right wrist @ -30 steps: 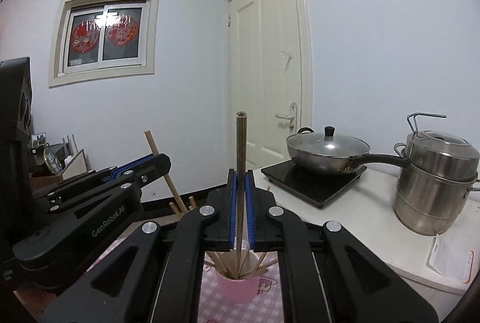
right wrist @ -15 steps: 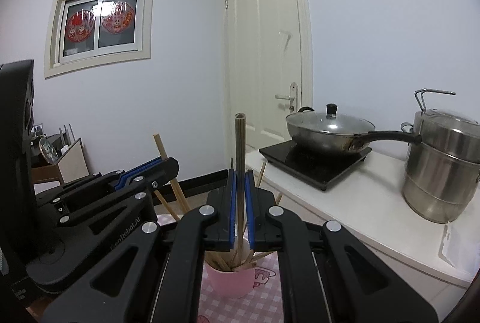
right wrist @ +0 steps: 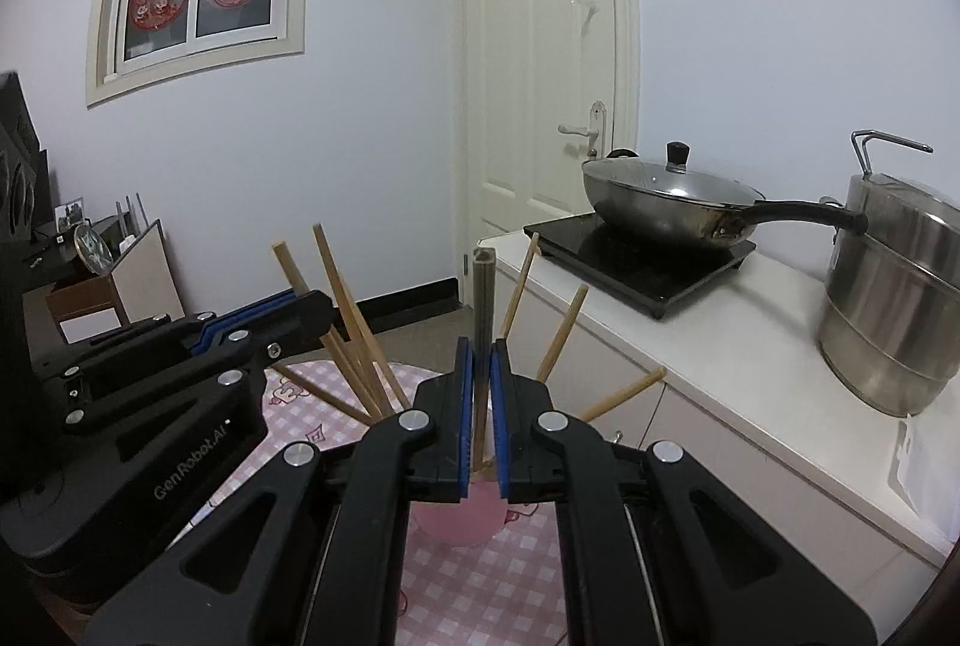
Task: Organize utensils
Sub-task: 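Lower the chopsticks into the pink cup with both tools, then open both tools to release the chopsticks into the pink cup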
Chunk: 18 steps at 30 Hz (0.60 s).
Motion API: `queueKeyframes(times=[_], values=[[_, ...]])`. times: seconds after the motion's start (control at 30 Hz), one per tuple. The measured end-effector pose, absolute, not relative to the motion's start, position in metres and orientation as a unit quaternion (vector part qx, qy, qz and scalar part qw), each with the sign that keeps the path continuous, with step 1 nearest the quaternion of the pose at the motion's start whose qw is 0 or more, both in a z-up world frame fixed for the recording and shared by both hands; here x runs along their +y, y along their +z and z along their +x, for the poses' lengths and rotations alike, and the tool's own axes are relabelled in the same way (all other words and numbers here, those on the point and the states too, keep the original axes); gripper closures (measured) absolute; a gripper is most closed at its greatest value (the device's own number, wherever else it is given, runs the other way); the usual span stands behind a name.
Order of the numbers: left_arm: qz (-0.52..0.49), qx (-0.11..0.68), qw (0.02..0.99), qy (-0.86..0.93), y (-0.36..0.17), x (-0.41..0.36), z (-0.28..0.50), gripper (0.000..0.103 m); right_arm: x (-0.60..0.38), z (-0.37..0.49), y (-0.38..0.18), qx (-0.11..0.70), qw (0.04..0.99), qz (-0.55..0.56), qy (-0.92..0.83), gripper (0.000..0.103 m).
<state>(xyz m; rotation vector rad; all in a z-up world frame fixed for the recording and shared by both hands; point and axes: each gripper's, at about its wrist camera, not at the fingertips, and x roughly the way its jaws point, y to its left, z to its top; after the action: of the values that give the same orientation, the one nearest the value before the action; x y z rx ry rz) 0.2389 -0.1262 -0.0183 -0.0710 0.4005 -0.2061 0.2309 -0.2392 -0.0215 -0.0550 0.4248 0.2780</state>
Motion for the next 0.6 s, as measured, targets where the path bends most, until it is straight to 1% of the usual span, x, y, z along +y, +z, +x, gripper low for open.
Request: queueKeyframes(times=[0.33, 0.6], values=[[-0.045, 0.235, 0.964, -0.115, -0.029, -0.117, 0.24, 0.096, -0.238, 0.229, -0.024, 0.217, 0.966, -0.03, 0.134, 0.098], [-0.049, 0.248, 0.959, -0.125, -0.028, -0.112, 0.235, 0.096, -0.237, 0.228, -0.023, 0.224, 0.965, -0.028, 0.137, 0.097]])
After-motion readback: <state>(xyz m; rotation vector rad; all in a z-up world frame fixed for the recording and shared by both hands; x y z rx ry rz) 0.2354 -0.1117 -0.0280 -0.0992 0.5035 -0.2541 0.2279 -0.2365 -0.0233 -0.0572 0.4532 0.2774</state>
